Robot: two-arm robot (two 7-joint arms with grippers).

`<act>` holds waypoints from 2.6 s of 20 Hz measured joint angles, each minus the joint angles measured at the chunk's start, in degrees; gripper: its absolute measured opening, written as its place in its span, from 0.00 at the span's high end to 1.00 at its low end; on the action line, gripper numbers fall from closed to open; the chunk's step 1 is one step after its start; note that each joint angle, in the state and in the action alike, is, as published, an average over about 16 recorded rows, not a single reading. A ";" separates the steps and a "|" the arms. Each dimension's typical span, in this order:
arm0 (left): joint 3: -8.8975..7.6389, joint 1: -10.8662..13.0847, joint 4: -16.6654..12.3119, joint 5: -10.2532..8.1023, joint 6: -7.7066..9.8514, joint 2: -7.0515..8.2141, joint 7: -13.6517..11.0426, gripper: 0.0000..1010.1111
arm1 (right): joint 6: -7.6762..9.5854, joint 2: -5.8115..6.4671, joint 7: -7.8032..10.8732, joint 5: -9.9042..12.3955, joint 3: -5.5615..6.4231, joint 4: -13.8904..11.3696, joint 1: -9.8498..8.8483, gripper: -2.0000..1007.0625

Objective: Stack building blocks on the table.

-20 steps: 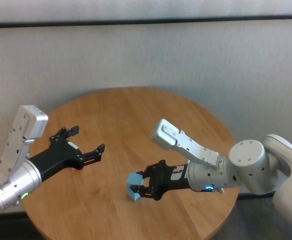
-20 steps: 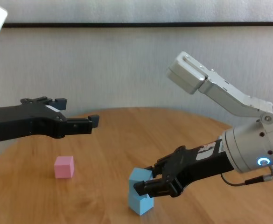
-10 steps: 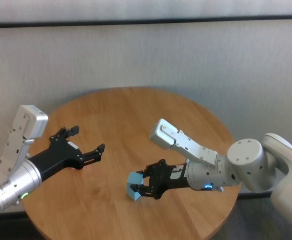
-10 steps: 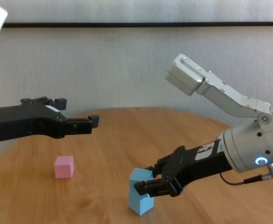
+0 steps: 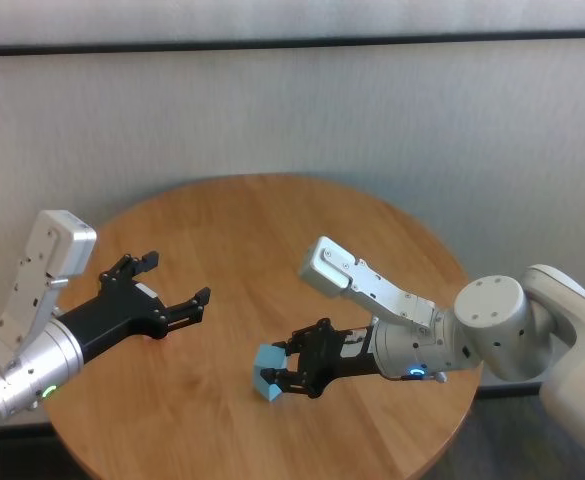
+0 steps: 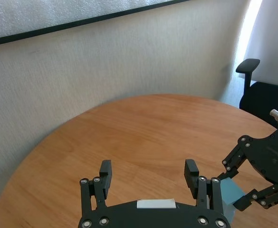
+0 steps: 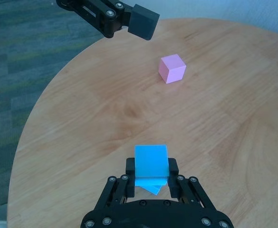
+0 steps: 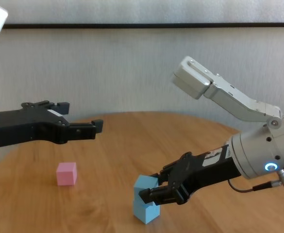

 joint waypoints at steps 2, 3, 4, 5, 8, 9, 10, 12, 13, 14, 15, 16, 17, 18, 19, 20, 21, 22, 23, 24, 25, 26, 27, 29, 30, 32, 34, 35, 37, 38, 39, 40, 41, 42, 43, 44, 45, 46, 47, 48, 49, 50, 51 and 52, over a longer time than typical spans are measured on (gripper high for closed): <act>0.00 0.00 0.00 0.00 0.00 0.00 0.00 0.01 | -0.02 -0.02 0.03 0.02 0.00 0.05 0.02 0.60; 0.00 0.00 0.00 0.00 0.00 0.00 0.00 0.01 | -0.03 -0.02 0.01 0.02 0.00 0.05 0.02 0.59; 0.00 0.00 0.00 0.00 0.00 0.00 0.00 0.01 | -0.03 -0.02 -0.01 0.03 0.00 0.04 0.02 0.58; 0.00 0.00 0.00 0.00 0.00 0.00 0.00 0.01 | -0.03 -0.02 -0.04 0.02 0.00 0.03 0.01 0.56; 0.00 0.00 0.00 0.00 0.00 0.00 0.00 0.01 | -0.01 0.00 -0.10 0.01 0.00 -0.03 -0.01 0.49; 0.00 0.00 0.00 0.00 0.00 0.00 0.00 0.01 | -0.01 0.00 -0.12 0.00 0.00 -0.05 -0.02 0.47; 0.00 0.00 0.00 0.00 0.00 0.00 0.00 0.01 | 0.00 0.01 -0.14 -0.01 0.00 -0.06 -0.03 0.44; 0.00 0.00 0.00 0.00 0.00 0.00 0.00 0.01 | -0.04 0.04 -0.18 0.05 0.08 -0.18 -0.09 0.37; 0.00 0.00 0.00 0.00 0.00 0.00 0.00 0.01 | -0.10 0.10 -0.21 0.14 0.18 -0.32 -0.15 0.34; 0.00 0.00 0.00 0.00 0.00 0.00 0.00 0.01 | -0.21 0.18 -0.26 0.28 0.33 -0.52 -0.24 0.30; 0.00 0.00 0.00 0.00 0.00 0.00 0.00 0.01 | -0.35 0.28 -0.33 0.46 0.52 -0.75 -0.36 0.27; 0.00 0.00 0.00 0.00 0.00 0.00 0.00 0.01 | -0.50 0.39 -0.40 0.66 0.72 -1.00 -0.48 0.23; 0.00 0.00 0.00 0.00 0.00 0.00 0.00 0.01 | -0.67 0.51 -0.53 0.90 0.98 -1.28 -0.64 0.20; 0.00 0.00 0.00 0.00 0.00 0.00 0.00 0.01 | -0.88 0.65 -0.73 1.18 1.28 -1.60 -0.83 0.17; 0.00 0.00 0.00 0.00 0.00 0.00 0.00 0.01 | -1.11 0.81 -1.00 1.46 1.60 -1.94 -1.04 0.15; 0.00 0.00 0.00 0.00 0.00 0.00 0.00 0.01 | -1.42 1.00 -1.51 1.71 1.98 -2.35 -1.30 0.12; 0.00 0.00 0.00 0.00 0.00 0.00 0.00 0.01 | -1.76 1.20 -2.16 1.94 2.40 -2.79 -1.61 0.10; 0.00 0.00 0.00 0.00 0.00 0.00 0.00 0.01 | -2.12 1.40 -2.93 2.13 2.87 -3.26 -1.95 0.08; 0.00 0.00 0.00 0.00 0.00 0.00 0.00 0.01 | -2.50 1.62 -3.89 2.25 3.41 -3.79 -2.38 0.06; 0.00 0.00 0.00 0.00 0.00 0.00 0.00 0.01 | -2.89 1.83 -4.94 2.37 4.01 -4.33 -2.84 0.05; 0.00 0.00 0.00 0.00 0.00 0.00 0.00 0.01 | -3.27 2.04 -6.17 2.44 4.67 -4.93 -3.37 0.04; 0.00 0.00 0.00 0.00 0.00 0.00 0.00 0.01 | -3.66 2.24 -7.48 2.50 5.38 -5.54 -3.94 0.03; 0.00 0.00 0.00 0.00 0.00 0.00 0.00 0.01 | -4.06 2.42 -8.91 2.49 6.12 -6.16 -4.56 0.02; 0.00 0.00 0.00 0.00 0.00 0.00 0.00 0.01 | -4.89 2.69 -11.99 2.23 7.59 -7.30 -5.90 0.01; 0.00 0.00 0.00 0.00 0.00 0.00 0.00 0.01 | -5.28 2.78 -13.51 2.00 8.27 -7.78 -6.55 0.01; 0.00 0.00 0.00 0.00 0.00 0.00 0.00 0.01 | -5.96 2.90 -16.49 1.43 9.53 -8.65 -7.79 0.01; 0.00 0.00 0.00 0.00 0.00 0.00 0.00 0.01 | -6.56 2.96 -19.27 0.72 10.62 -9.38 -8.93 0.01; 0.00 0.00 0.00 0.00 0.00 0.00 0.00 0.01 | -6.81 2.97 -20.53 0.35 11.12 -9.71 -9.45 0.01; -0.01 0.01 -0.04 -0.03 0.09 0.02 -0.05 0.01 | -7.12 2.91 -22.45 -0.28 11.95 -10.19 -10.33 0.01; -0.02 0.04 -0.10 -0.07 0.25 0.05 -0.07 0.01 | -7.24 2.87 -23.22 -0.55 12.30 -10.38 -10.71 0.01; -0.04 0.09 -0.25 -0.10 0.58 0.13 -0.06 0.01 | -7.33 2.82 -23.78 -0.74 12.57 -10.52 -11.00 0.01; -0.07 0.15 -0.42 -0.14 0.98 0.21 0.00 0.01 | -7.42 2.77 -24.25 -0.92 12.78 -10.62 -11.25 0.01; -0.13 0.25 -0.69 -0.18 1.57 0.29 0.15 0.01 | -7.51 2.73 -24.55 -1.06 12.92 -10.68 -11.43 0.01; -0.20 0.36 -0.98 -0.22 2.23 0.38 0.32 0.01 | -7.58 2.69 -24.75 -1.17 13.02 -10.72 -11.56 0.01; -0.27 0.50 -1.34 -0.23 3.01 0.46 0.58 0.01 | -7.63 2.66 -24.83 -1.24 13.06 -10.73 -11.63 0.01; -0.36 0.64 -1.71 -0.23 3.83 0.52 0.88 0.01 | -7.65 2.66 -24.83 -1.27 13.06 -10.73 -11.65 0.01; -0.45 0.79 -2.11 -0.22 4.71 0.57 1.25 0.01 | -7.63 2.65 -24.77 -1.25 13.04 -10.71 -11.62 0.01; -0.54 0.96 -2.54 -0.17 5.69 0.56 1.69 0.01 | -7.60 2.65 -24.71 -1.21 13.01 -10.70 -11.58 0.01; -0.63 1.13 -2.99 -0.10 6.73 0.50 2.17 0.01 | -7.57 2.65 -24.67 -1.17 12.99 -10.69 -11.53 0.01; -0.72 1.30 -3.43 -0.02 7.79 0.41 2.66 0.01 | -7.54 2.65 -24.63 -1.13 12.96 -10.67 -11.49 0.01; -0.77 1.44 -3.88 0.09 8.89 0.27 3.19 0.01 | -7.51 2.65 -24.59 -1.08 12.93 -10.66 -11.44 0.01; -0.81 1.57 -4.32 0.21 10.02 0.08 3.73 0.01 | -7.48 2.65 -24.55 -1.04 12.90 -10.64 -11.40 0.01; -0.82 1.69 -4.75 0.36 11.18 -0.13 4.29 0.01 | -7.46 2.65 -24.52 -1.00 12.88 -10.63 -11.36 0.01; -0.81 1.78 -5.16 0.54 12.38 -0.40 4.91 0.01 | -7.43 2.65 -24.48 -0.97 12.85 -10.62 -11.33 0.01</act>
